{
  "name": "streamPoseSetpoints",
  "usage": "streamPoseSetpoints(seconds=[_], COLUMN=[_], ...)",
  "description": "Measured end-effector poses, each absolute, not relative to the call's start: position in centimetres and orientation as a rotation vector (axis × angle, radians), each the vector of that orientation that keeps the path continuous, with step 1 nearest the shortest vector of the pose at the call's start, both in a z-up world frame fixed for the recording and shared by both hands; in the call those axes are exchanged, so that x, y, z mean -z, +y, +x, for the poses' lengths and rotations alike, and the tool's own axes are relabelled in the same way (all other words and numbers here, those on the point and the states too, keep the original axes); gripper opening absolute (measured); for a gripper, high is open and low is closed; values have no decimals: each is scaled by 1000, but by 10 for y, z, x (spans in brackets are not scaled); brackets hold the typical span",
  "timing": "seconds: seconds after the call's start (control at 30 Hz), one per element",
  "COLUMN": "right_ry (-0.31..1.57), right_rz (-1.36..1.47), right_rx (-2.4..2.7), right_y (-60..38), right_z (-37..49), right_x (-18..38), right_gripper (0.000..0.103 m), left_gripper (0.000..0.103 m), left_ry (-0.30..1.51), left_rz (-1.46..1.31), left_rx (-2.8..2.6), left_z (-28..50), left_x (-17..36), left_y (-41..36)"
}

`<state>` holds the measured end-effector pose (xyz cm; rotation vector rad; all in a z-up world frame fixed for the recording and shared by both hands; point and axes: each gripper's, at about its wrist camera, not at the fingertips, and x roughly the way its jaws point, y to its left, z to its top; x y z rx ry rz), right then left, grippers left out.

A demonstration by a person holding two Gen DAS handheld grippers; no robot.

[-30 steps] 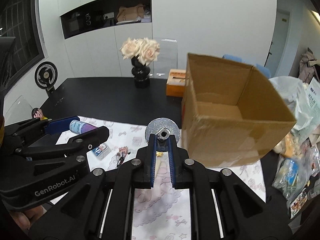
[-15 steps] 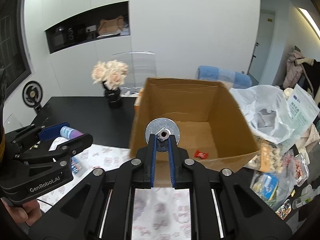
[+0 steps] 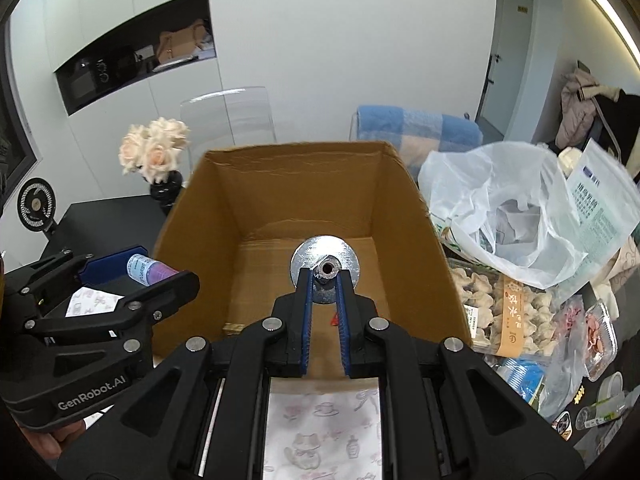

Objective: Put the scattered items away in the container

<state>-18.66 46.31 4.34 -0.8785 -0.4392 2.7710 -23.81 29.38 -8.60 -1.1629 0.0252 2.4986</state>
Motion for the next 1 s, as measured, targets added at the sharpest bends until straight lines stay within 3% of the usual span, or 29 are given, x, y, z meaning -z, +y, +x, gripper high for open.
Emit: streamPoseSetpoints(seconds=[0.57, 1.0], right_ry=[-445, -461], right_rz=[-1075, -1107], right_rx=[-2703, -2669], right_y=[515, 514], right_z=[-239, -240], right_x=[-13, -8], right_gripper=[12, 13], left_gripper=[57, 57], left_ry=[16, 11], left_rz=[-1360, -1399], left_rx=[-2448, -2426], left_z=[-285, -285], left_x=[142, 149], left_y=[325, 327])
